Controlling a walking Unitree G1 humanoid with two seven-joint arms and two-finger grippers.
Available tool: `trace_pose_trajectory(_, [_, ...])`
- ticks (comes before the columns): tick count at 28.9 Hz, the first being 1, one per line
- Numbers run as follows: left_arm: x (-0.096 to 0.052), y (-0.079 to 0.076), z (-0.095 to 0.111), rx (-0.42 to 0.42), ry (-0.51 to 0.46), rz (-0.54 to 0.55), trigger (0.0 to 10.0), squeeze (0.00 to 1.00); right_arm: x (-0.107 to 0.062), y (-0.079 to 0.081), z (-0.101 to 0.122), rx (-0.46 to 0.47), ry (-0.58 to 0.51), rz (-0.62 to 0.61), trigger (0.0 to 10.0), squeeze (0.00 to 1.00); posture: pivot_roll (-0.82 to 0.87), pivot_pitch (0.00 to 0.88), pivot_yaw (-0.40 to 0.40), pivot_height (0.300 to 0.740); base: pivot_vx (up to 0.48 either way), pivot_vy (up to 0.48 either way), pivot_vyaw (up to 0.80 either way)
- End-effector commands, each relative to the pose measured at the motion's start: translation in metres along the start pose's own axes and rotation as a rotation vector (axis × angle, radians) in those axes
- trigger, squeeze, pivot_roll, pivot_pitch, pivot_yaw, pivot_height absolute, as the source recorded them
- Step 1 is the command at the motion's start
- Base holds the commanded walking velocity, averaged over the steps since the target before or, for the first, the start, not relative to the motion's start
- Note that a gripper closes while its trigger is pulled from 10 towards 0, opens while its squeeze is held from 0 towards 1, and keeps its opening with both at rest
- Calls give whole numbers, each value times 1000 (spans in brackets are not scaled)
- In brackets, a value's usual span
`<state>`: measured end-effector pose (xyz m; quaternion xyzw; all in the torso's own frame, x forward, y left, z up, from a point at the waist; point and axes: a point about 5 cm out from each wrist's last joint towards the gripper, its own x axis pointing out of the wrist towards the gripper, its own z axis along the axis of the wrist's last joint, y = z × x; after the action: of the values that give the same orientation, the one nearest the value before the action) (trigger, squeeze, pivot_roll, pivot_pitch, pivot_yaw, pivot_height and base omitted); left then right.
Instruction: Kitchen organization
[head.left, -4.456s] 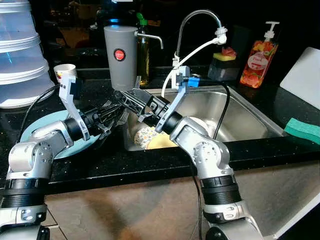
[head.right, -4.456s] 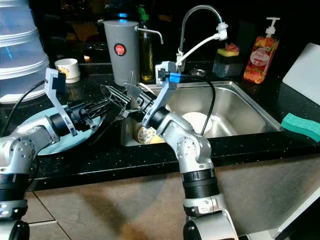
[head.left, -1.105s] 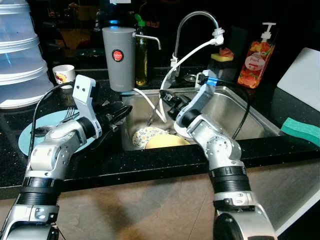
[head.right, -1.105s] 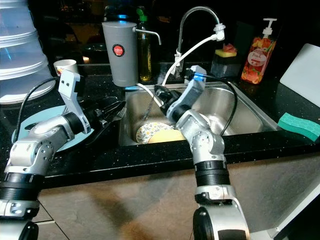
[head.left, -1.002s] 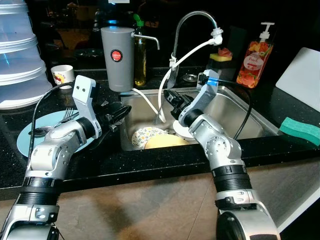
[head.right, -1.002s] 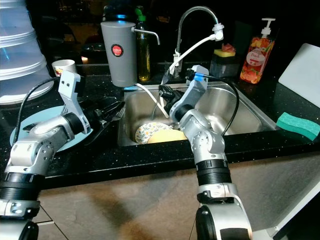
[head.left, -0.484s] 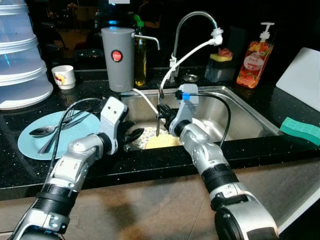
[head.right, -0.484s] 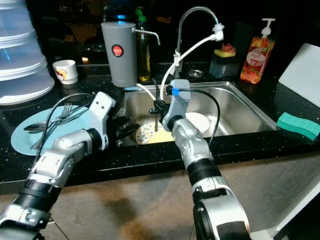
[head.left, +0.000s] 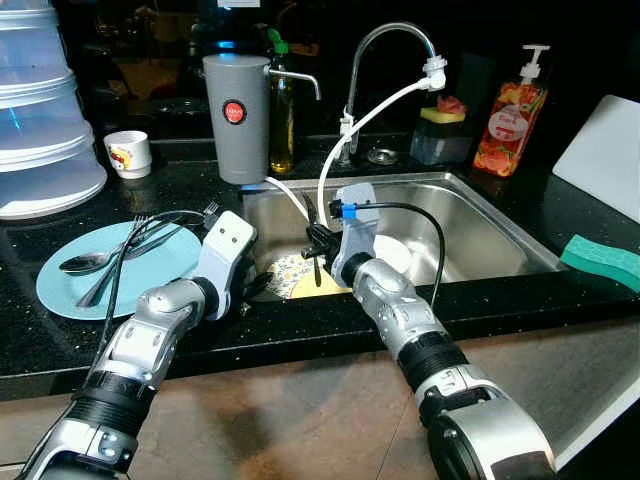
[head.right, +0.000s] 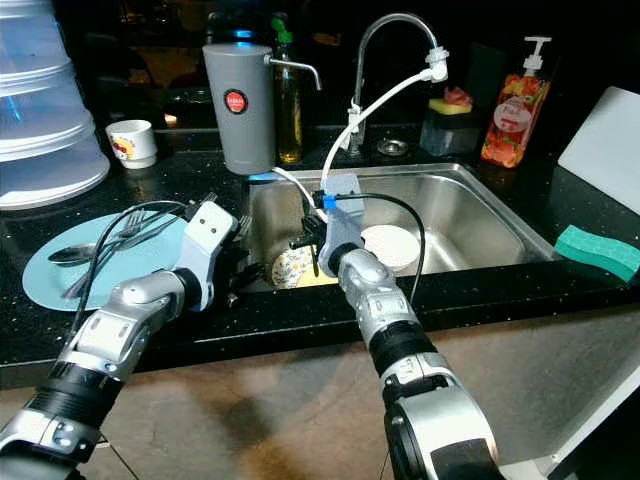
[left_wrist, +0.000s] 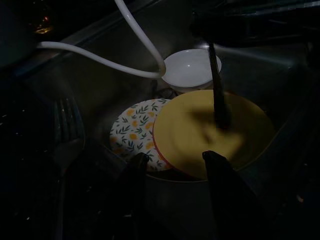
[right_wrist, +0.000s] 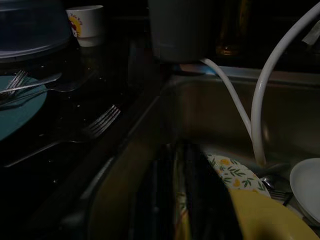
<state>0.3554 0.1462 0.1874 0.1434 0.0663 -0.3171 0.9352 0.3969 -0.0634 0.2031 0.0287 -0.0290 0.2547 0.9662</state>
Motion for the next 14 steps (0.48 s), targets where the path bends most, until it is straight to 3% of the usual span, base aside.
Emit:
trace_pose_trajectory(1, [-2, 0, -7, 11, 34, -4, 10000, 0, -2, -4, -7, -16, 26, -21, 10000, 1000, 36, 0, -19, 740, 0, 0, 0])
trace_pose_trajectory(4, [-2, 0, -7, 12, 33, 3, 10000, 0, -2, -6, -8, -29, 34, -39, 10000, 1000, 36, 0, -19, 740, 0, 0, 0])
trace_pose_trajectory(5, [-2, 3, -5, -1, 28, 32, 10000, 0, -2, -8, -8, -56, 42, -66, 10000, 0, 37, 0, -21, 740, 0, 0, 0])
trace_pose_trajectory(9, [-4, 10, 0, -5, 13, 83, 10000, 0, -3, -11, -8, -41, 39, -70, 10000, 0, 38, 0, -22, 740, 0, 0, 0])
trace_pose_trajectory(12, [-10, 32, 3, 16, 40, 263, 10000, 0, -3, -13, -3, -20, 13, -74, 10000, 0, 39, 0, -23, 740, 0, 0, 0])
trace_pose_trajectory(13, [-10, 32, 3, 16, 40, 263, 10000, 0, -3, -13, -3, -20, 13, -74, 10000, 0, 39, 0, -23, 740, 0, 0, 0])
trace_pose_trajectory(14, [-16, 46, 4, 4, 58, 377, 10000, 275, -2, -13, 1, -4, -7, -63, 10000, 0, 37, 0, -22, 740, 0, 0, 0])
